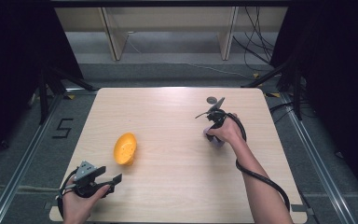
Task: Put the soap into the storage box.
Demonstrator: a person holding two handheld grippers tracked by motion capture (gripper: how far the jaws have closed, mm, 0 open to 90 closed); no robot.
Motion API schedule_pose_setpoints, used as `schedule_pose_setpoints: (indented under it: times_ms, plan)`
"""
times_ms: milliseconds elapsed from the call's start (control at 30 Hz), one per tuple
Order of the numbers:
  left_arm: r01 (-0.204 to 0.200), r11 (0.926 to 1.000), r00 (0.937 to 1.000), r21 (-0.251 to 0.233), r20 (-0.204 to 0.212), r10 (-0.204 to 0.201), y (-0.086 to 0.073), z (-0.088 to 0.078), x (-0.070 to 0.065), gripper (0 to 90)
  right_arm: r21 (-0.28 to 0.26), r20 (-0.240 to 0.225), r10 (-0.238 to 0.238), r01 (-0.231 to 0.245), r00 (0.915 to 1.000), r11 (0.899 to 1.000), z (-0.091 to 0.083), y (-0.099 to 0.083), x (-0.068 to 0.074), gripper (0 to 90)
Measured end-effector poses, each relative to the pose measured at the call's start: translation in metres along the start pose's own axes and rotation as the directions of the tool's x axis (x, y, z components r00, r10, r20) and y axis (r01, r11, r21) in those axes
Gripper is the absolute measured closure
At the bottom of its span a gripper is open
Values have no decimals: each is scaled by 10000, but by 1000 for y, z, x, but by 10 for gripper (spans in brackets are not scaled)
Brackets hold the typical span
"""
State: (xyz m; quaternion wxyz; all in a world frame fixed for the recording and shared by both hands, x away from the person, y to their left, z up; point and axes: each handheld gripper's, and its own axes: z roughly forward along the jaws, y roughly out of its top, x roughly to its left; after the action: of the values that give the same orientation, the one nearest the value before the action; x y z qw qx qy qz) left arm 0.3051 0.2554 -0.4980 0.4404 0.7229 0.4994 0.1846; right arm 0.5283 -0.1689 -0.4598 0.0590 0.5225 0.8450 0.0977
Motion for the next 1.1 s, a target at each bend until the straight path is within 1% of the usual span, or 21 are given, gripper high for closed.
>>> schedule_pose_setpoints:
  times_ms: [33, 100, 133, 200, 233, 267, 300, 367, 400, 433, 467, 533, 600, 633, 667, 733, 767, 900, 967, 1000, 1100]
  plan:
    - [94, 10000, 9999, -18, 106, -93, 0, 1, 0, 228, -62, -12, -48, 47, 10000, 10000, 1, 0, 0, 424]
    - [120, 9999, 9999, -22, 61, -120, 0, 1, 0, 228, -44, -41, -42, 42, 10000, 10000, 2, 0, 0, 424]
    - [-18, 10000, 10000, 16, 3, 18, 0, 0, 0, 228, 70, -27, -35, 35, 10000, 10000, 1, 1, -1, 425]
    - [4, 10000, 10000, -21, 79, -3, 0, 1, 0, 228, 133, -74, -112, 113, 9999, 9998, 0, 3, -3, 432]
    - [-17, 10000, 9999, -53, 117, 18, 0, 0, 0, 228, 27, -83, 55, -55, 10000, 10000, 2, 3, -2, 433]
    - [98, 9999, 9999, -114, 109, -97, 0, 0, 0, 229, 152, -120, 111, -109, 9999, 9998, 2, 3, -2, 435]
    - [61, 9999, 10000, -100, 31, -60, 0, -1, 0, 228, 193, -159, 21, -18, 9999, 9998, 2, 4, -3, 437]
    - [93, 9999, 10000, -114, 9, -92, 0, -1, 0, 229, 219, -163, 80, -76, 9998, 9997, 4, 5, -2, 440]
    - [100, 9999, 9999, -56, -32, -100, 0, -1, 0, 228, 115, -65, 85, -84, 9999, 9999, 5, 5, 0, 443]
    - [82, 9999, 9999, -64, 100, -81, 0, 0, 1, 228, 235, -49, 21, -20, 10000, 9997, 6, 6, 0, 443]
    - [95, 9999, 9999, -68, 77, -95, 0, 1, 0, 229, 296, 24, 148, -148, 9999, 9995, 6, 6, 1, 444]
    - [37, 10000, 10000, -32, 41, -37, 1, 1, 0, 228, 329, 39, 97, -99, 9999, 9994, 4, 7, 1, 448]
    - [15, 9999, 9998, -151, 182, -12, 1, 0, 0, 228, 334, -11, 50, -49, 10000, 9994, 6, 7, 1, 449]
    - [76, 9999, 10000, -87, 29, -76, 1, -1, 0, 228, 362, -98, 61, -57, 9999, 9993, 7, 7, 0, 450]
    - [152, 9998, 9999, -114, 29, -152, 0, -1, 0, 228, 234, 58, 17, -18, 10000, 9997, 9, 7, 0, 453]
    - [151, 9999, 9999, -71, -32, -151, 0, -1, 0, 228, 296, -25, 2, -2, 10000, 9996, 11, 8, 1, 457]
    - [145, 9998, 9999, -96, 70, -144, 0, 0, 1, 228, 430, 172, -60, 52, 9998, 9991, 11, 8, 3, 475]
    - [208, 9997, 9997, -116, 138, -206, 0, 0, -1, 228, 380, 162, -5, -1, 9999, 9993, 12, 8, 3, 493]
    - [233, 9997, 9997, -76, 76, -232, 0, 1, -1, 228, 508, 60, -27, 23, 10000, 9987, 12, 8, 3, 493]
    - [69, 10000, 9999, -66, 116, -68, 0, 1, -1, 229, 558, 33, -91, 89, 10000, 9984, 13, 9, 2, 494]
    - [87, 9999, 9999, -122, 147, -85, 1, 0, -1, 228, 462, 107, 23, -28, 9999, 9989, 13, 9, 3, 497]
